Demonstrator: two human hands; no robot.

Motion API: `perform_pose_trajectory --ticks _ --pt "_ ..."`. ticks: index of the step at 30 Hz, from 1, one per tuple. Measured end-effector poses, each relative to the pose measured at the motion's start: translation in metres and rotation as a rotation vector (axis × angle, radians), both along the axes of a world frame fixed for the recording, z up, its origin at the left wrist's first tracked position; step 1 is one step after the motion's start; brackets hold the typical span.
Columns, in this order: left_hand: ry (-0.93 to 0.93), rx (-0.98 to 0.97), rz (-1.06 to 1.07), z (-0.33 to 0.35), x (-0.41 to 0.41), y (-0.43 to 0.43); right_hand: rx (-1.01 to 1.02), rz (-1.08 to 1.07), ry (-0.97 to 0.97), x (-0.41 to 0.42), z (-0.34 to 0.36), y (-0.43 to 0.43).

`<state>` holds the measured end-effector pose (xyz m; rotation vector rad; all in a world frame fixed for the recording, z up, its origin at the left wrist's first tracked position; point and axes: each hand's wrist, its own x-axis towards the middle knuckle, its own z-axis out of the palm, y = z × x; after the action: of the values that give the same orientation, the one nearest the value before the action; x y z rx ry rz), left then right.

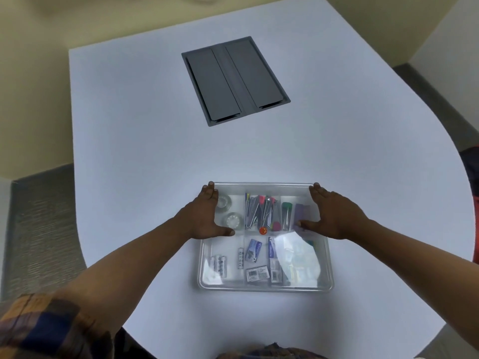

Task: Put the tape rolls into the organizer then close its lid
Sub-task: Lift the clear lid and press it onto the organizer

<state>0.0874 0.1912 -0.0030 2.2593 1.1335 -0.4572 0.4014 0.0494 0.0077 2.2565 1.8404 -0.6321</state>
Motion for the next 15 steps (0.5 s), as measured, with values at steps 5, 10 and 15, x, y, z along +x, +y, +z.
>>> perform_pose_trajectory --ticks 5,10,15 --pt "0.022 -0.017 0.032 0.002 0.003 -0.003 -0.002 0.020 -0.037 -0.006 0.004 0.001" --pt "0.068 0.171 0.026 0.011 0.006 -0.015 -0.032 -0.005 -0.058 -0.017 0.019 0.005" --pt "-0.092 0.431 0.134 0.028 0.003 -0.026 0.227 -0.019 -0.054 -0.027 0.044 0.009"
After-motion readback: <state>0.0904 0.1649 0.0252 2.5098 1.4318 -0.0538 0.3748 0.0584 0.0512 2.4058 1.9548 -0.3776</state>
